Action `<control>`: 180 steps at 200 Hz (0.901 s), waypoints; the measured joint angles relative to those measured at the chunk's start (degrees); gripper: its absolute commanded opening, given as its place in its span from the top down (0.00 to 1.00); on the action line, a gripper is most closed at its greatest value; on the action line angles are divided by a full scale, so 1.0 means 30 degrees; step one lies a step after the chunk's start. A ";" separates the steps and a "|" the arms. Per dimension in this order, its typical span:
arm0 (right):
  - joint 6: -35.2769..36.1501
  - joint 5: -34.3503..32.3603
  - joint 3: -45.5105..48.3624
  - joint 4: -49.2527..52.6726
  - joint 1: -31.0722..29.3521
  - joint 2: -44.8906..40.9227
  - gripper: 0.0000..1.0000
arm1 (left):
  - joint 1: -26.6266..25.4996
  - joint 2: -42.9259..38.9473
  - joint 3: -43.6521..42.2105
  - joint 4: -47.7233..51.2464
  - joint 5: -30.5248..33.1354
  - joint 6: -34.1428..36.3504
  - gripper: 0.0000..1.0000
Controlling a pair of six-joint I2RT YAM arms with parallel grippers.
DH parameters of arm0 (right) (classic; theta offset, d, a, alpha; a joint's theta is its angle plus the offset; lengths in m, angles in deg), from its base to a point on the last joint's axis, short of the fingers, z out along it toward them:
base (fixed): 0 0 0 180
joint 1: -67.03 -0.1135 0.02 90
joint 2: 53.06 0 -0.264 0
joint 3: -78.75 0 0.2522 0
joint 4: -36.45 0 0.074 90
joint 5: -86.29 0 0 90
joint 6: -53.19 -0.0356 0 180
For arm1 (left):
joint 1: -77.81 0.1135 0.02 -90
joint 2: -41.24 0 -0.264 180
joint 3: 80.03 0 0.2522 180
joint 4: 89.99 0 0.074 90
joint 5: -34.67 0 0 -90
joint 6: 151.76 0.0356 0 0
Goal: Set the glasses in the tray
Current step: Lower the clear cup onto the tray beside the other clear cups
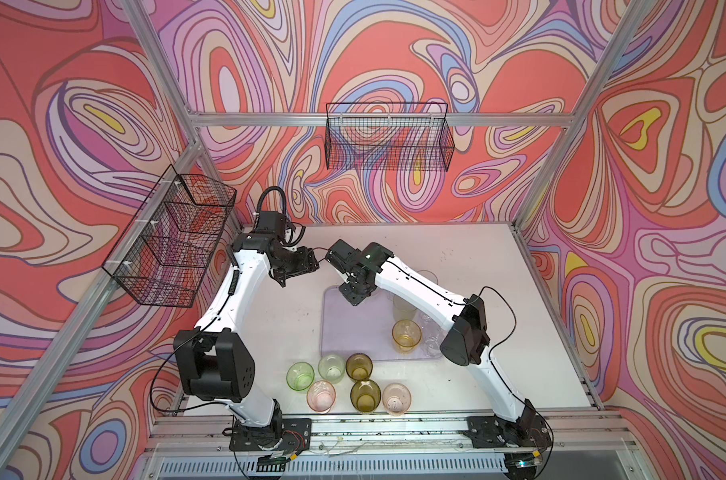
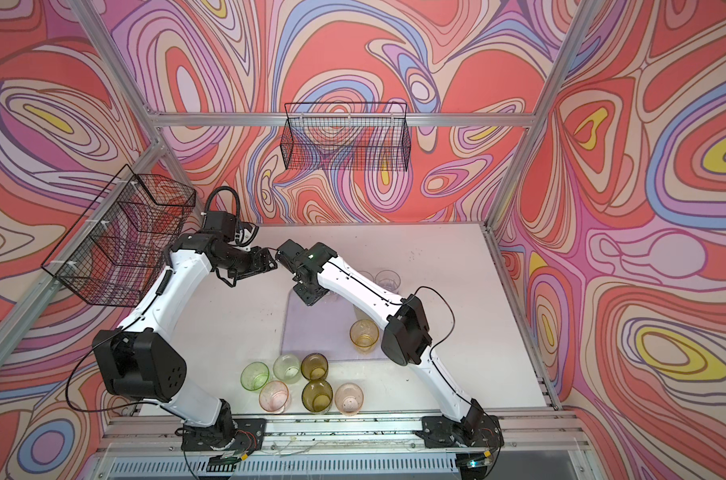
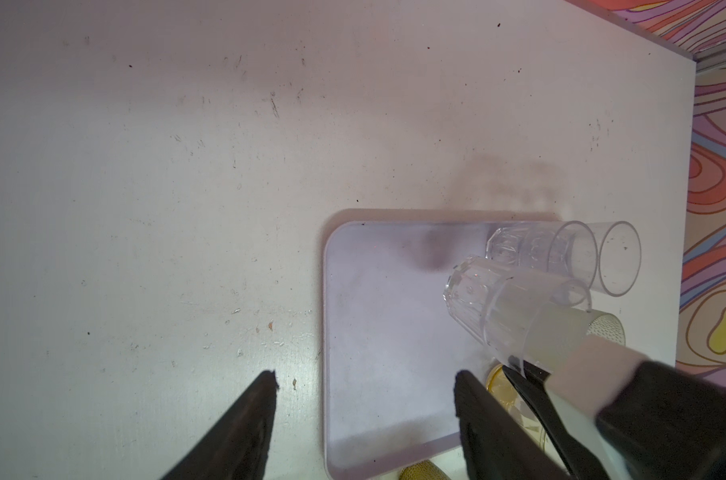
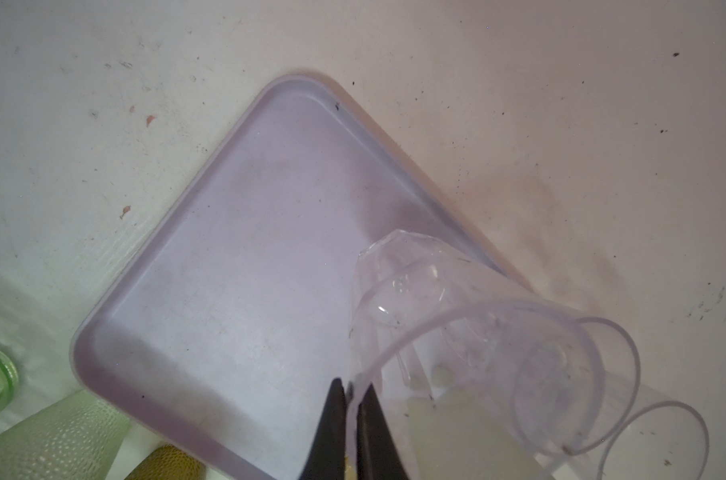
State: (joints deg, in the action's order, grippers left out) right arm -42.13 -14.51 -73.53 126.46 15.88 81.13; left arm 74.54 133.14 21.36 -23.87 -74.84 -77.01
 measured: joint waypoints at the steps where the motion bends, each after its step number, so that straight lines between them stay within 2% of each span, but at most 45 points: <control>1: 0.0007 0.0000 0.0000 -0.0015 0.0000 0.0007 1.00 | 0.0000 0.0000 0.0000 0.0007 0.0000 0.0000 0.29; 180: 0.0576 -0.0044 0.0576 -0.0874 0.0867 0.1100 1.00 | 0.0000 0.0000 -0.0051 -0.0117 -0.0219 -0.0007 0.29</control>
State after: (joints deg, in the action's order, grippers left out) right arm -40.40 -14.65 -71.80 123.84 18.48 84.43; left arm 74.54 133.14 21.21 -24.22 -75.50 -77.03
